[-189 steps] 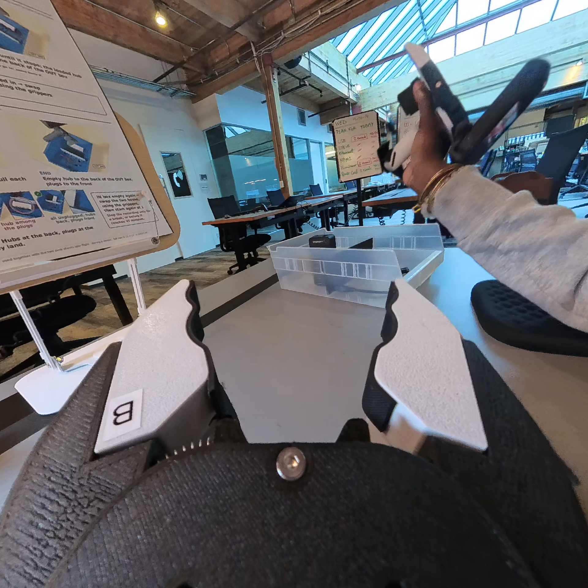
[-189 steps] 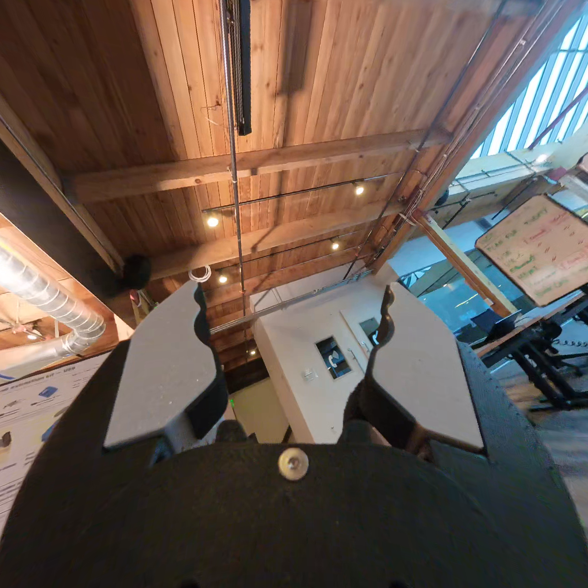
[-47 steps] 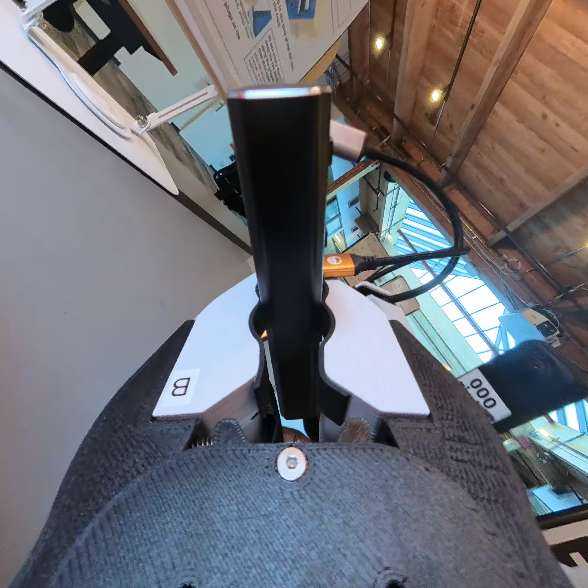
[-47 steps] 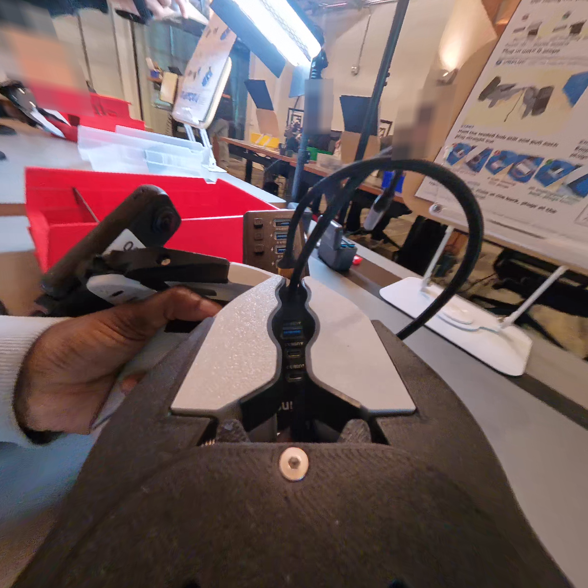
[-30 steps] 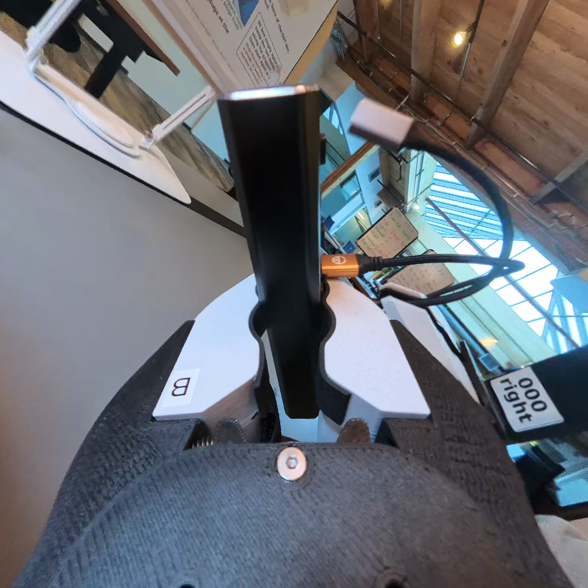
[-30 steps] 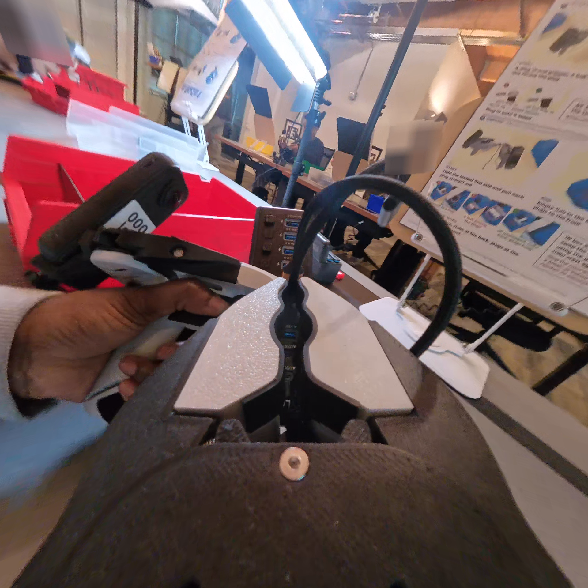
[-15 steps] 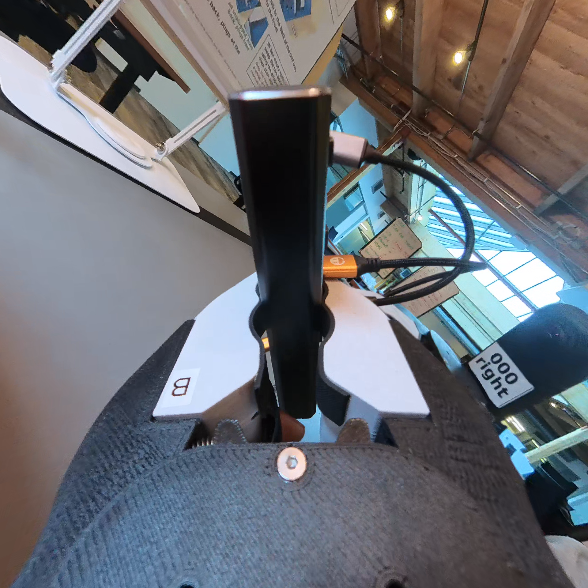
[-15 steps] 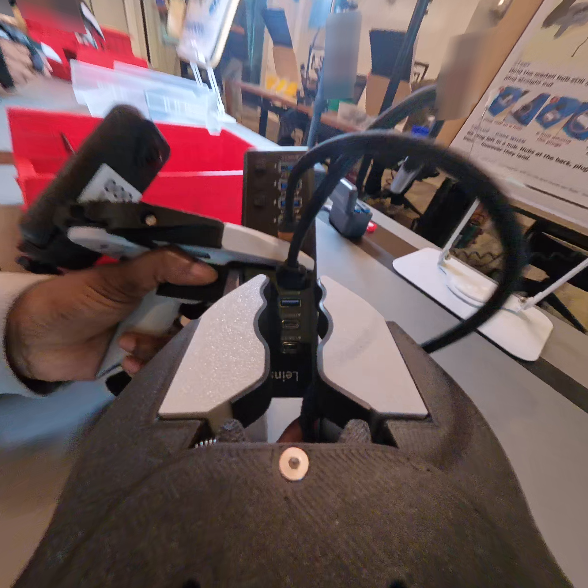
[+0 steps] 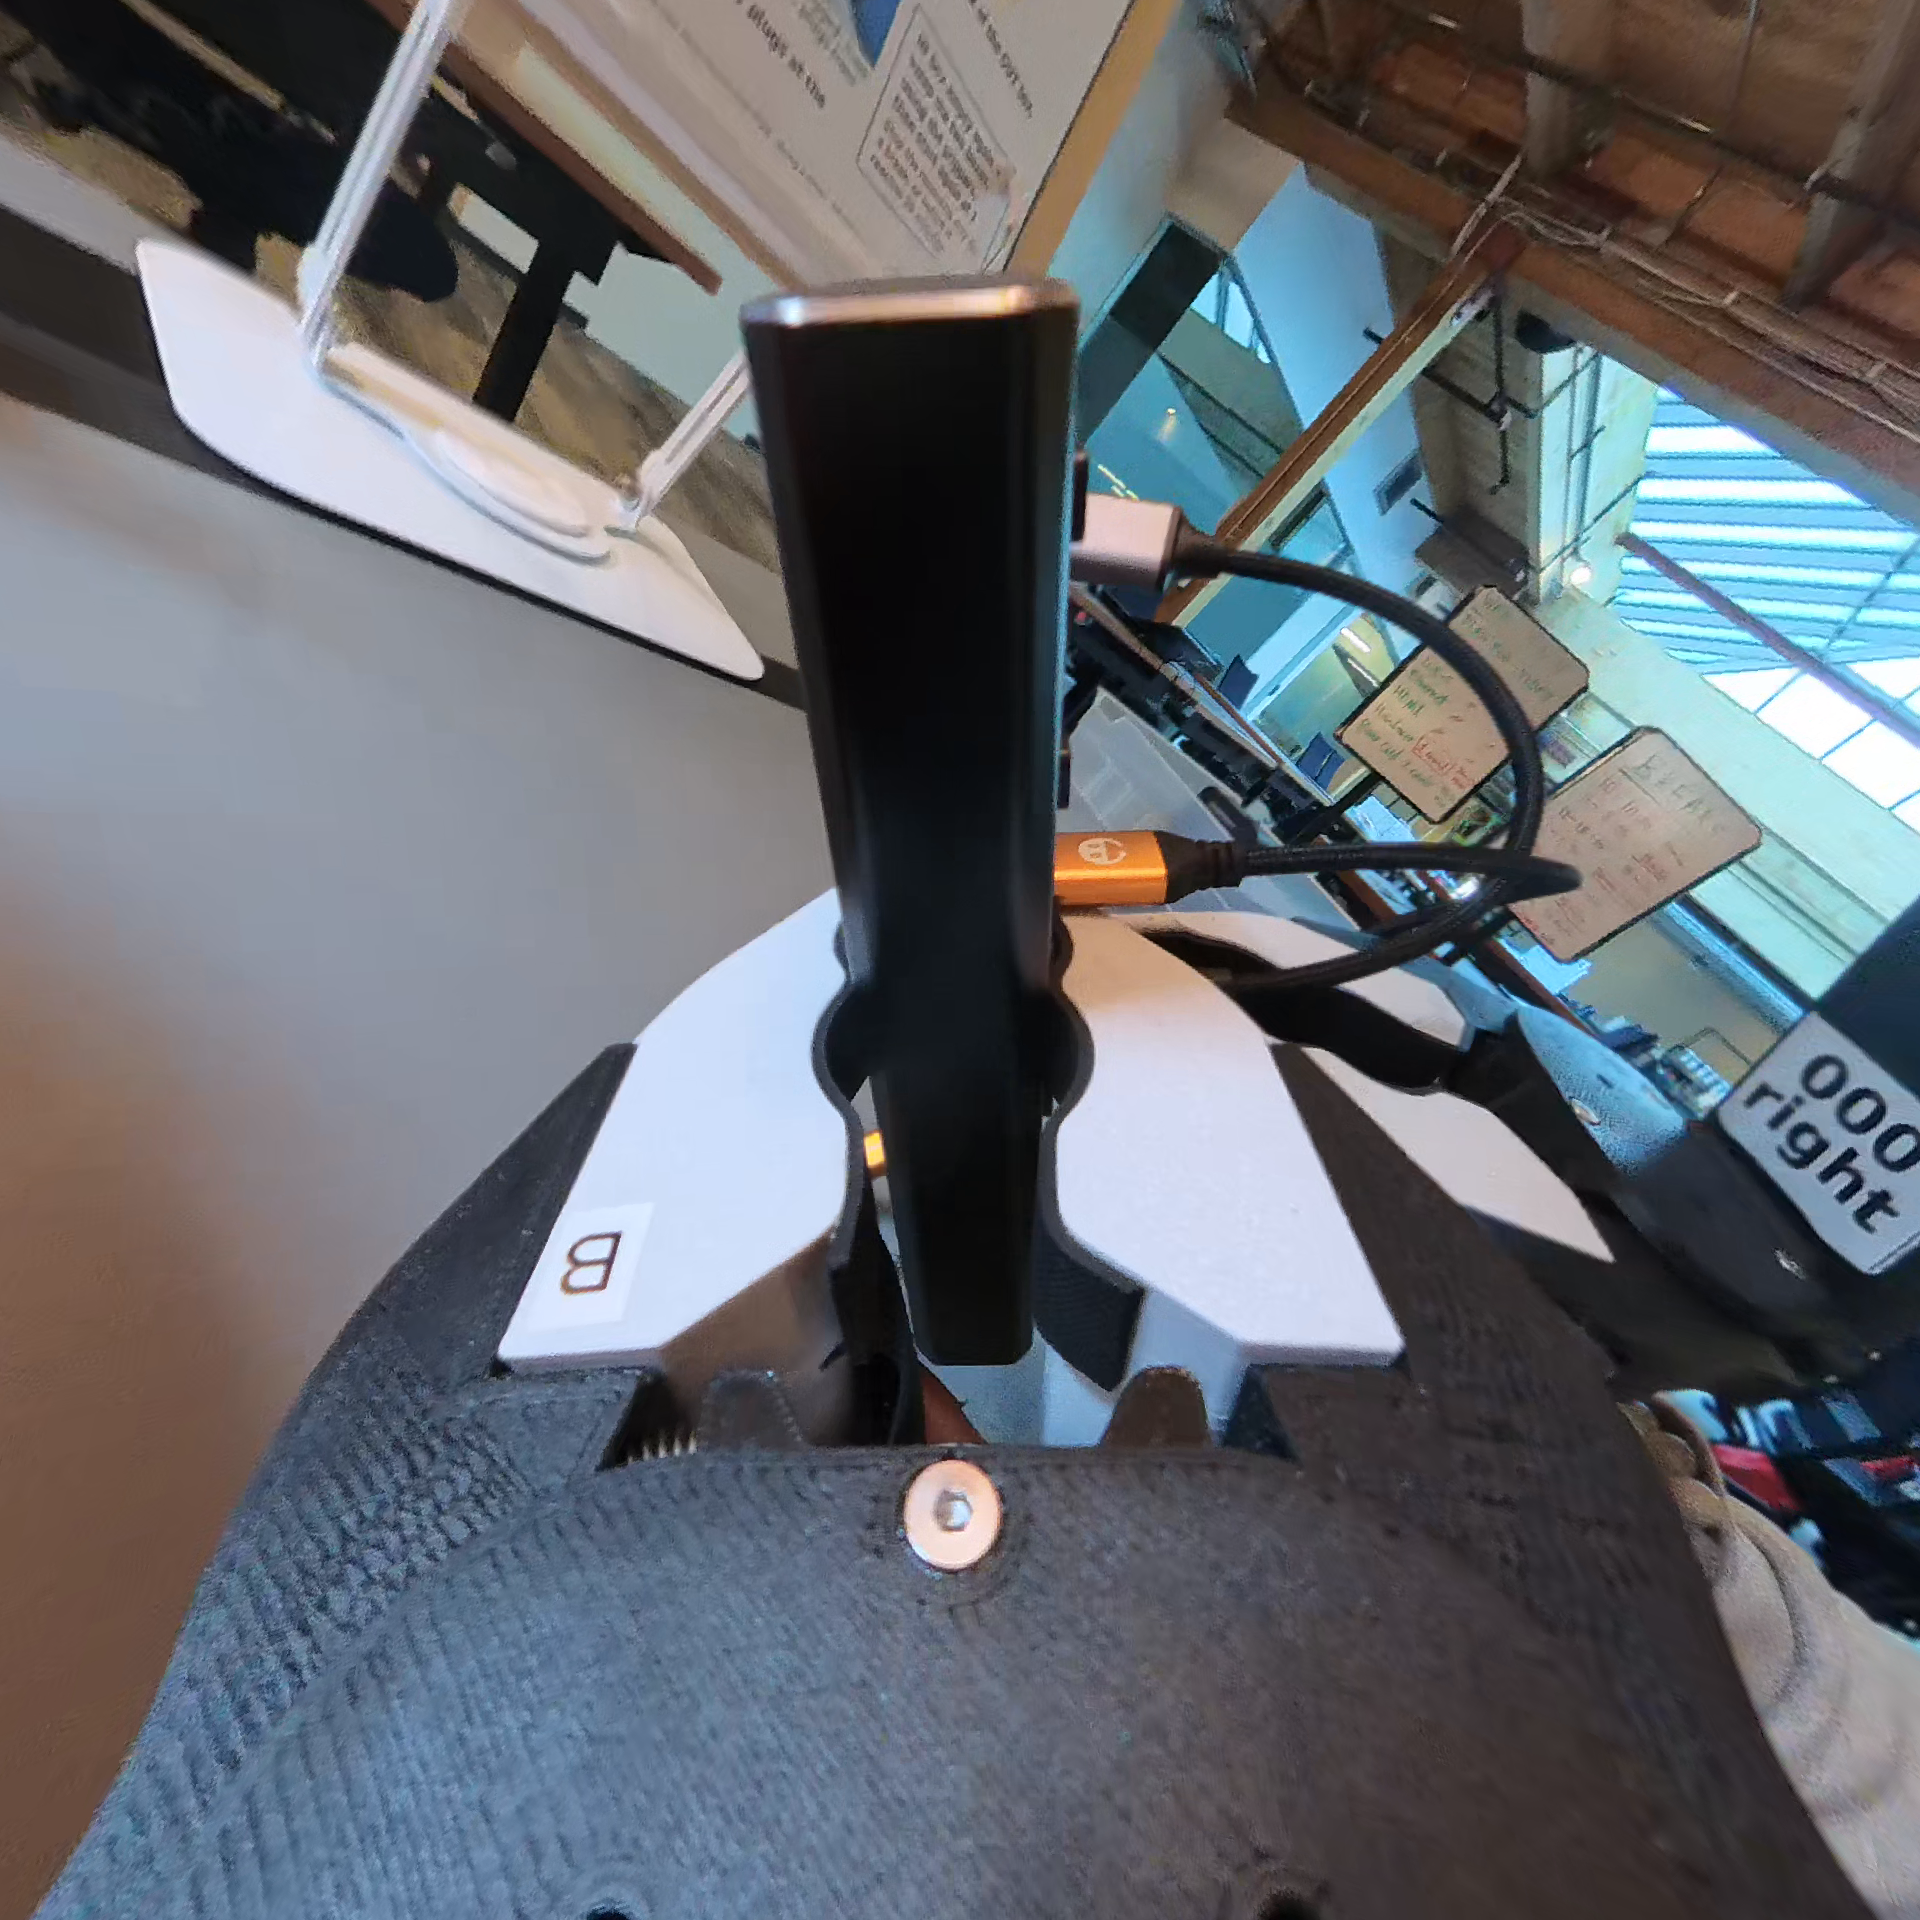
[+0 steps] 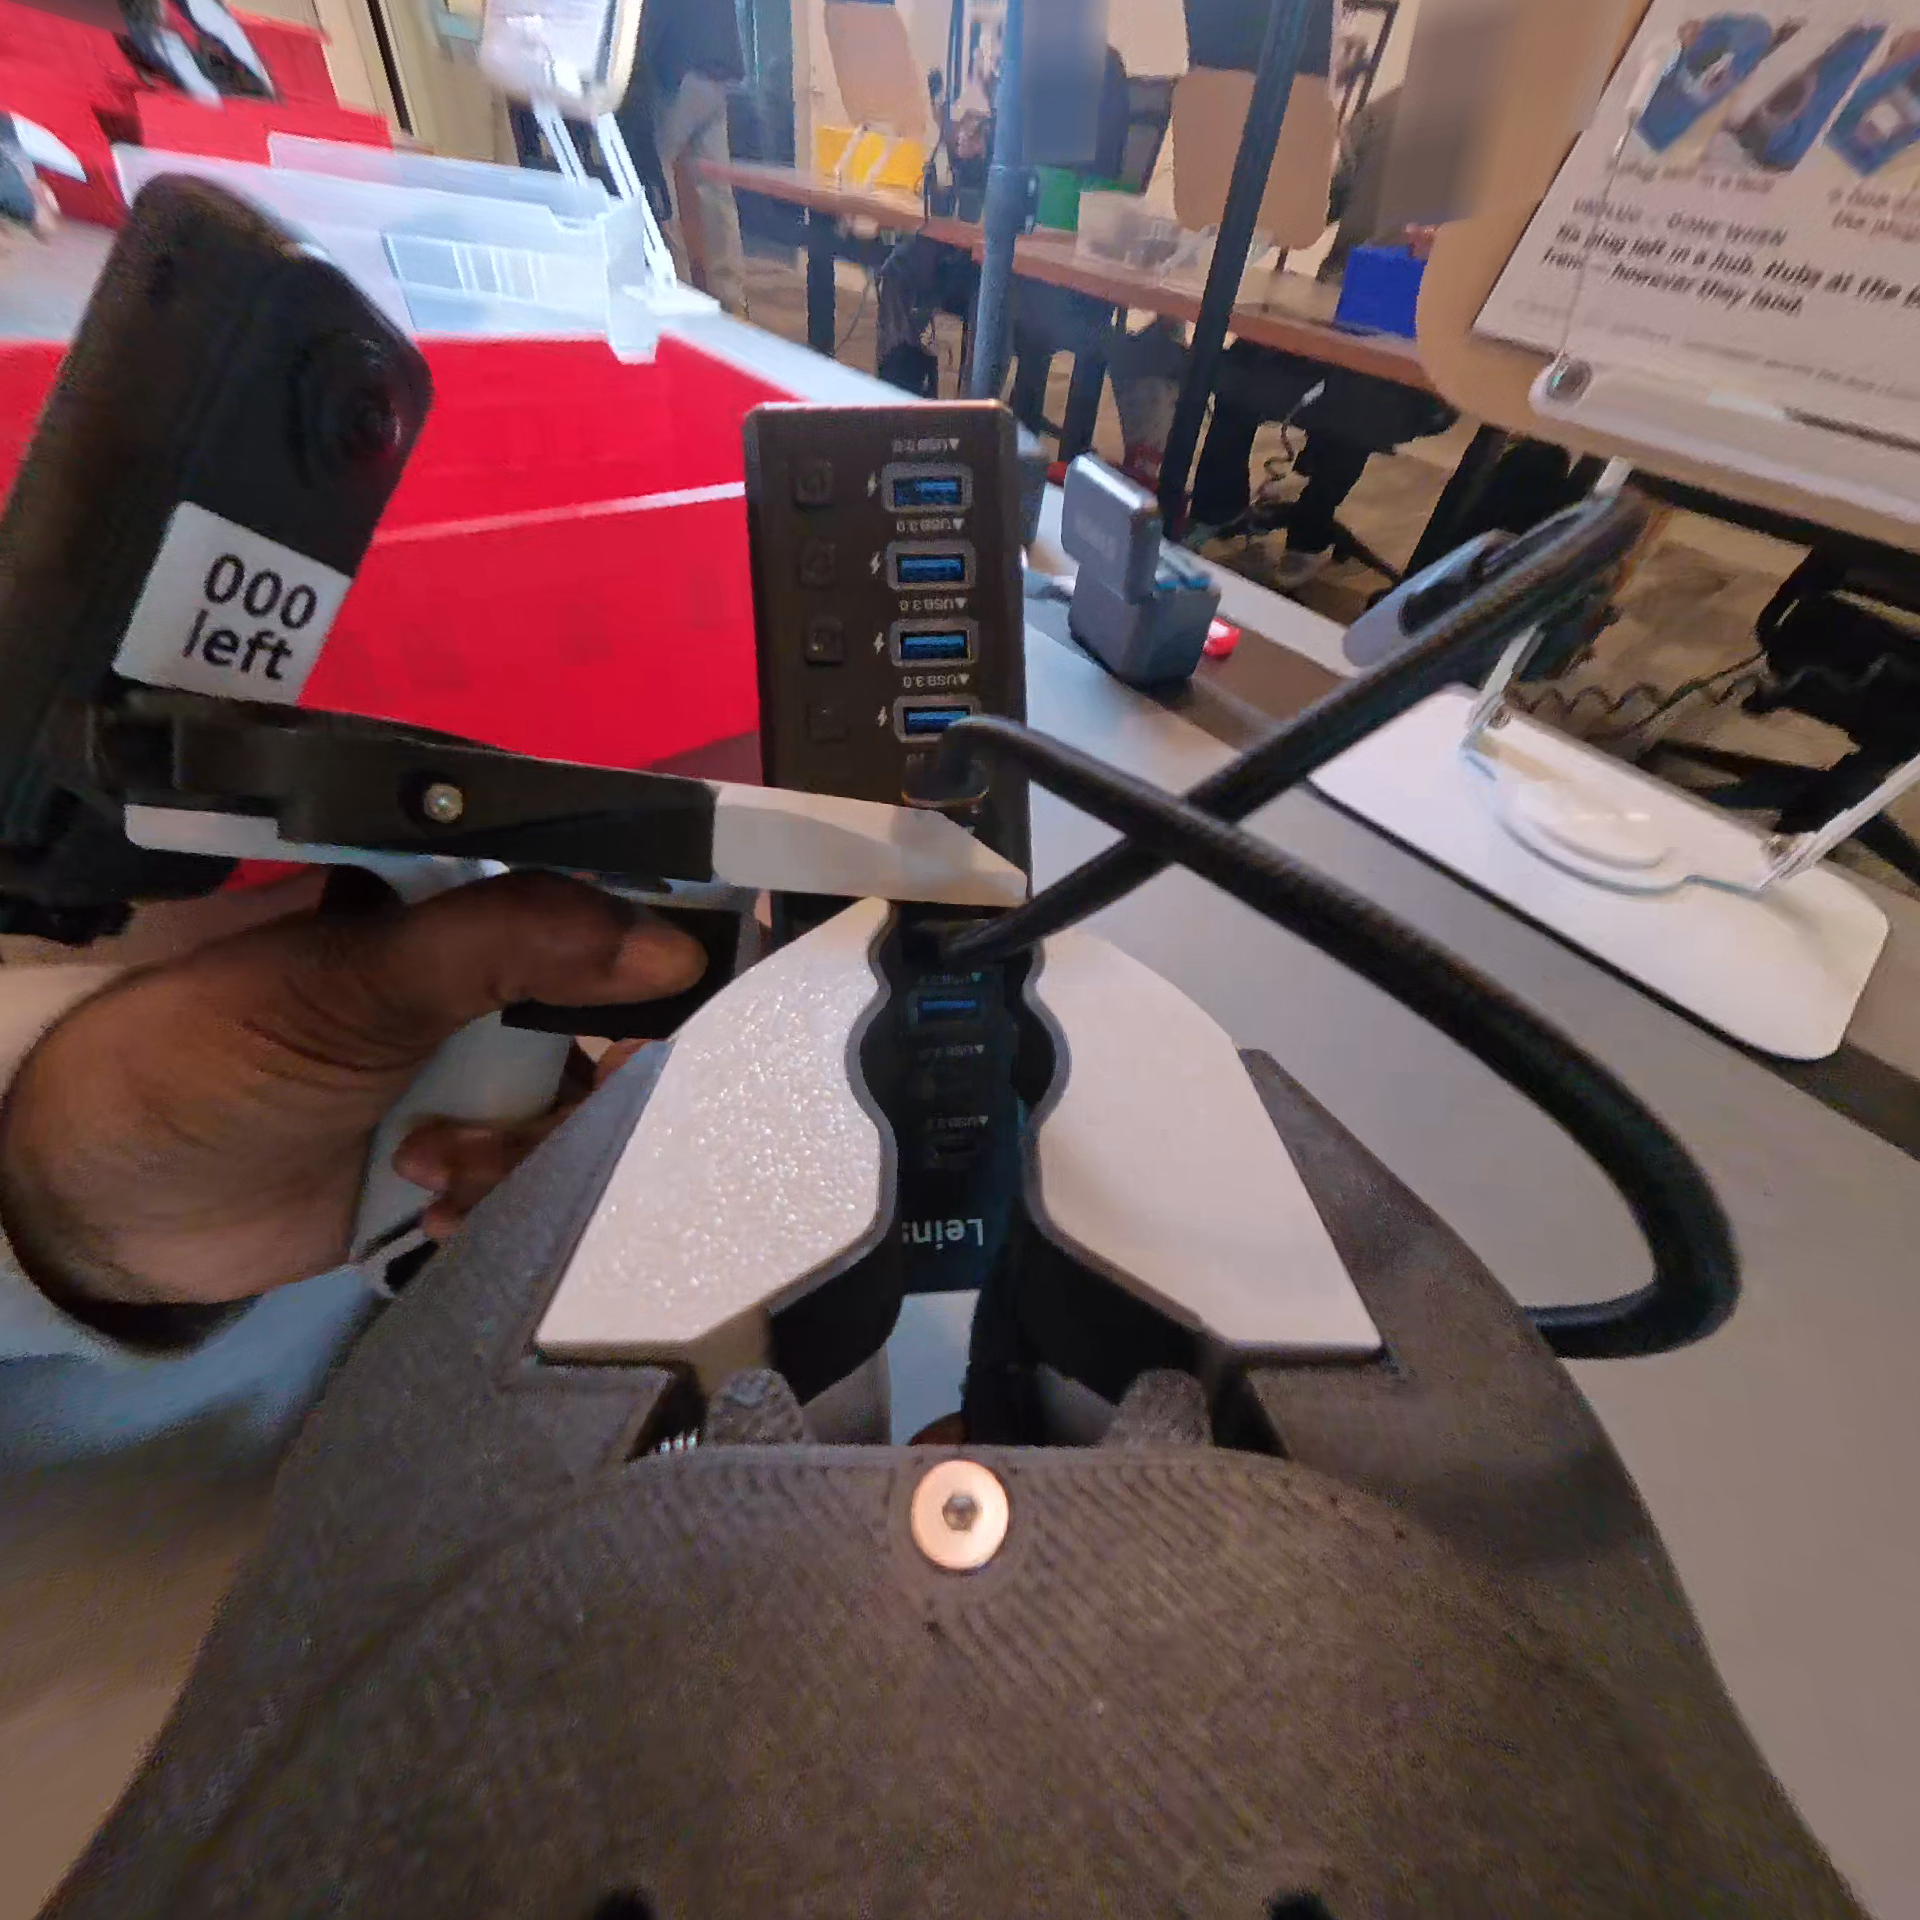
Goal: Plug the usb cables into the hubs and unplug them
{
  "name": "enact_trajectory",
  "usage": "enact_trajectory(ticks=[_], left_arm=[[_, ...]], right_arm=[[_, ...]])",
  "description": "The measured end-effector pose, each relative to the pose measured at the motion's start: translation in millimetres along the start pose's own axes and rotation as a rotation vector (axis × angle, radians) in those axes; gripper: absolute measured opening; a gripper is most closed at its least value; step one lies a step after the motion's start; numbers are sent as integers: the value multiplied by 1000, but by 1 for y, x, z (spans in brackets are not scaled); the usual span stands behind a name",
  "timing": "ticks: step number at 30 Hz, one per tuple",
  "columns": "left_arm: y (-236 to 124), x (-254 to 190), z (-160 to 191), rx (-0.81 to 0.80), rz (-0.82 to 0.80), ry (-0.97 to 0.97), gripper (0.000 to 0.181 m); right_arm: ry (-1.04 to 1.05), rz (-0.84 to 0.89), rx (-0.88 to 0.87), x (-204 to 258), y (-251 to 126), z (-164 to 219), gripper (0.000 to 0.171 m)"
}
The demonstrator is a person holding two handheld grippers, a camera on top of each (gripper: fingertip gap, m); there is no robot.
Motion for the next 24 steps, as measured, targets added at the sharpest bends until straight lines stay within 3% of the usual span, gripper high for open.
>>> enact_trajectory(ticks=[1,4,5,6,8,11,13,16,21,24], left_arm=[[0,-2,-2,-6,15,20,30],[1,-1,-9,-4,62,60,30],[0,4,-11,-15,-5,47,30],[-5,26,-15,-38,-200,50,29],[-14,38,-19,-88,-80,-226,30],[5,-23,-6,-33,66,40,30],[11,-32,-8,-37,70,107,30],[4,-11,-14,-66,14,145,30],[-11,3,-26,-178,84,-71,30],[-14,3,-28,-200,109,-107,30]], right_arm=[[-16,10,-27,1,-2,-2,18],[-151,84,-54,8,-3,-8,17],[-169,76,-117,10,-9,-13,20],[-219,94,-275,11,-28,-29,16],[-265,158,-271,3,-46,-50,18],[-153,99,-284,-26,-45,-43,18],[-81,-15,-362,-34,-61,-52,18],[-61,3,-220,-54,-72,-54,18],[-103,109,-108,-81,-66,-30,18],[-110,139,-65,-88,-64,-23,18]])
Point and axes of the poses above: each gripper's, where its closed fingertips meet, y out along the fingers, z out of its underside, x = y × z across the jaws, the point moved 9 cm from there along -y, back along the fingers, and after that the axes turned 1 degree about z, right-handed, at the moved point
